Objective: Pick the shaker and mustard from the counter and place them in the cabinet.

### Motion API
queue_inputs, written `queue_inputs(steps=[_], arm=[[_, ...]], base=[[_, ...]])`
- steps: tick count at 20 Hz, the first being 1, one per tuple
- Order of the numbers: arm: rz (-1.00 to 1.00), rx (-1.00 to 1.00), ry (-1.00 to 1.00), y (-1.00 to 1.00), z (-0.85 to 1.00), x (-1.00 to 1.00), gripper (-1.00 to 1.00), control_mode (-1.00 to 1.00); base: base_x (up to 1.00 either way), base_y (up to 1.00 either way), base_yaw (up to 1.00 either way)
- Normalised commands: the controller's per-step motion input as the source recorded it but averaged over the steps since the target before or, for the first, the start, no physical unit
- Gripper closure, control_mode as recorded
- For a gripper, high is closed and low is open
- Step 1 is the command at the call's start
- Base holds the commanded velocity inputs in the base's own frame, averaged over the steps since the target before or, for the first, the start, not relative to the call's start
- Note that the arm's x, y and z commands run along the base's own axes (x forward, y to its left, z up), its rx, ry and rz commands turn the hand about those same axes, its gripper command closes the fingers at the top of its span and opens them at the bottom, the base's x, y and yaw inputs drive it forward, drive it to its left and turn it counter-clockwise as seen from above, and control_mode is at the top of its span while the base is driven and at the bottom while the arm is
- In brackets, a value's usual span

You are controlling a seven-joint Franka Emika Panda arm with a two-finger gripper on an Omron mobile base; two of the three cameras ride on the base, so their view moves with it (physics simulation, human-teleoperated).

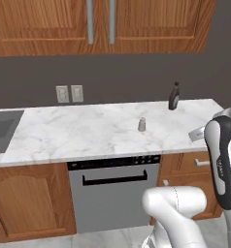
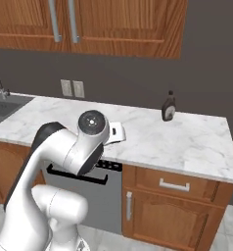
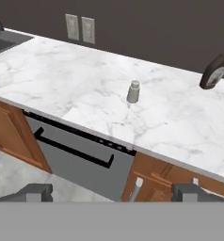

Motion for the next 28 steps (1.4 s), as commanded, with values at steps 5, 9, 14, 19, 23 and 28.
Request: queue_inputs(steps=[5, 9, 14, 19, 23, 28], arm=[[0.00, 0.00, 0.00, 0.00, 0.00, 0.00, -1.00, 1.00], [0.00, 0.00, 0.00, 0.00, 0.00, 0.00, -1.00, 1.00], [0.00, 0.00, 0.00, 0.00, 0.00, 0.00, -1.00, 1.00], [0.00, 0.00, 0.00, 0.06, 0.00, 0.09, -1.00, -1.00], [-0.01, 0.00, 0.00, 0.24, 0.00, 0.12, -1.00, -1.00], [-0.05, 0.00, 0.02, 0.33, -0.05, 0.15, -1.00, -1.00]], base=[[0.35, 0.07, -0.04], [0.22, 0.06, 0.00], [0.18, 0.04, 0.00], [0.03, 0.01, 0.00], [0.00, 0.00, 0.00], [0.00, 0.00, 0.00]])
